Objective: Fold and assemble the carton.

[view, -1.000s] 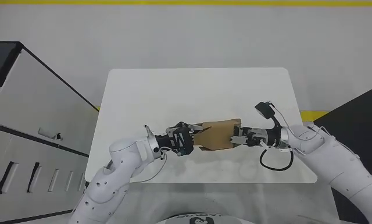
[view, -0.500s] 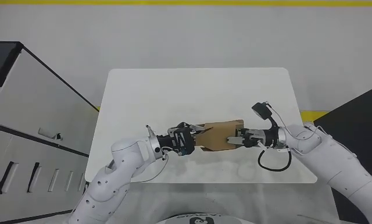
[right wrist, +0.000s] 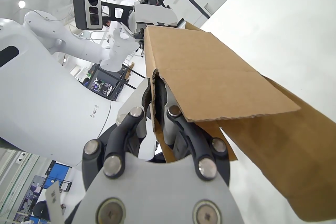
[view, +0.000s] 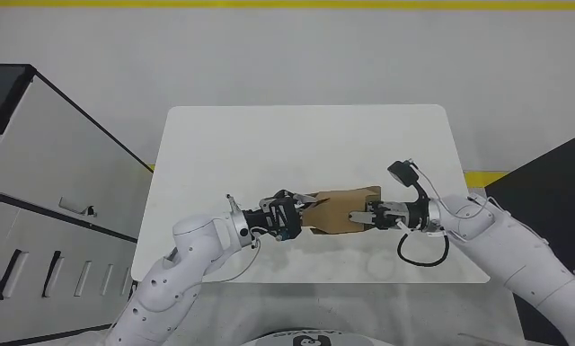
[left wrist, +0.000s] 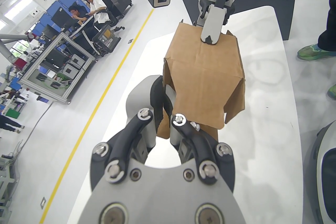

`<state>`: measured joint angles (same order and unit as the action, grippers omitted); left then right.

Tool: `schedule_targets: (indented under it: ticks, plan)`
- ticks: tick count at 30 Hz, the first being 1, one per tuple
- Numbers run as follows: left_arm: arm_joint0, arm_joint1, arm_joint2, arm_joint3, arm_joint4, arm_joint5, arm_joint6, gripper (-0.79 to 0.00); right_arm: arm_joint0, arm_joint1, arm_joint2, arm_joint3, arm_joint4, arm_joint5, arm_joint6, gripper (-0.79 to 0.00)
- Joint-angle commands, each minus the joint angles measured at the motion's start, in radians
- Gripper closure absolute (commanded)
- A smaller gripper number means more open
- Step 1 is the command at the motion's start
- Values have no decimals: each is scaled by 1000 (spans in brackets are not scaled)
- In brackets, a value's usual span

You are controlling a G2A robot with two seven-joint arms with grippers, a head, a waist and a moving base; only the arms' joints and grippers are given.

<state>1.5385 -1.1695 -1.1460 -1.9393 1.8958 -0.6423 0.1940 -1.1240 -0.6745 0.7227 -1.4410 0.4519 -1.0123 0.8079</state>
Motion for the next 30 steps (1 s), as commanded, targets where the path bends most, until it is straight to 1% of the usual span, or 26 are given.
schedule_targets:
  ticks: [1, 15, 23, 24, 26, 29, 30]
  plan:
    - [1, 1, 1, 0, -6, 6, -3, -785, -3, 1, 1, -1, -8, 0, 0, 0]
    - [0, 11, 8, -7, -20, 23, -9, -785, -26, 15, 7, -32, -34, 0, 0, 0]
    - [5, 14, 8, -8, -31, 69, -13, -785, -47, 25, 24, -38, -17, 0, 0, 0]
    - [5, 14, 8, -7, -32, 72, -13, -754, -50, 26, 27, -39, -12, 0, 0, 0]
    - [5, 15, 8, -6, -37, 79, -15, -643, -56, 26, 32, -42, -2, 0, 0, 0]
    - [1, 15, 11, -4, -43, 85, -18, -573, -63, 27, 41, -47, 5, 0, 0, 0]
    - [0, 15, 12, -2, -47, 87, -19, -563, -65, 27, 43, -49, 6, 0, 0, 0]
